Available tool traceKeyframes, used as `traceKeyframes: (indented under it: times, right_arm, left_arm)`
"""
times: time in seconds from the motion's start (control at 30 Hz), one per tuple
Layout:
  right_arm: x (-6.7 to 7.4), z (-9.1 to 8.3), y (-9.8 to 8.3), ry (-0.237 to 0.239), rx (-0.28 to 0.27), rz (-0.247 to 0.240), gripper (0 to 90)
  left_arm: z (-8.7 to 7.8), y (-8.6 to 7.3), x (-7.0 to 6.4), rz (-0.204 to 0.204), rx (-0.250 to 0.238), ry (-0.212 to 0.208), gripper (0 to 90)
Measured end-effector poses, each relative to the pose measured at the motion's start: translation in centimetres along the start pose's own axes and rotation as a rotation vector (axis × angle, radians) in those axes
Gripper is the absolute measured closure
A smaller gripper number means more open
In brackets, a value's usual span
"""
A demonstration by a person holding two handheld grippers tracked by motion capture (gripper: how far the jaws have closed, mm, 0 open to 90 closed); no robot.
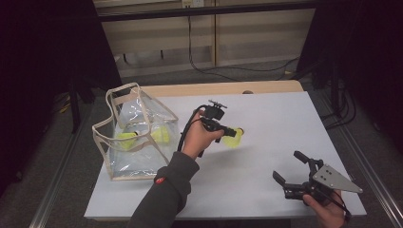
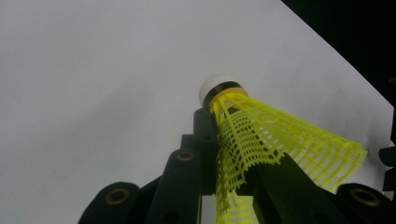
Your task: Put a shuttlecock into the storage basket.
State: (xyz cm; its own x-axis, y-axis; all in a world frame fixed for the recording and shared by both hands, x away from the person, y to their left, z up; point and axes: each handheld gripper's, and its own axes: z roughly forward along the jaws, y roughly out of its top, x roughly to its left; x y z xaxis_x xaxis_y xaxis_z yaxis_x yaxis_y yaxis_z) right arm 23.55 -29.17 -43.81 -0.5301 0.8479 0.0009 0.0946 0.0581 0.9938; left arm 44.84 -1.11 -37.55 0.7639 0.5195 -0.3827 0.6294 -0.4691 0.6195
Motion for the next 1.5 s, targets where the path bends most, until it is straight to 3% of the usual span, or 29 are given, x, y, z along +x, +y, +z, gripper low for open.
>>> traceKeyframes:
  times: [0.43, 1.03, 1.2, 1.5]
  right_arm:
    - [0.0, 0.0, 0.0, -0.001, -0.001, 0.0, 2.3]
    - [0.0, 0.0, 0.0, 0.0, -0.004, -0.004, 2.3]
    - [0.1, 0.0, 0.1, -0.003, 0.0, -0.002, 2.4]
    - [0.0, 0.0, 0.0, -0.002, -0.005, -0.002, 2.3]
  left_arm:
    - [-2.0, 0.4, -0.1, -0.007, 0.004, 0.01, 83.7]
    - [-4.5, 0.8, -0.1, 0.018, 0.041, 0.037, 83.8]
    - [-5.0, 1.0, -0.2, 0.0, 0.035, 0.042, 83.9]
    - [-6.1, 1.3, -0.2, 0.024, 0.049, 0.048, 84.0]
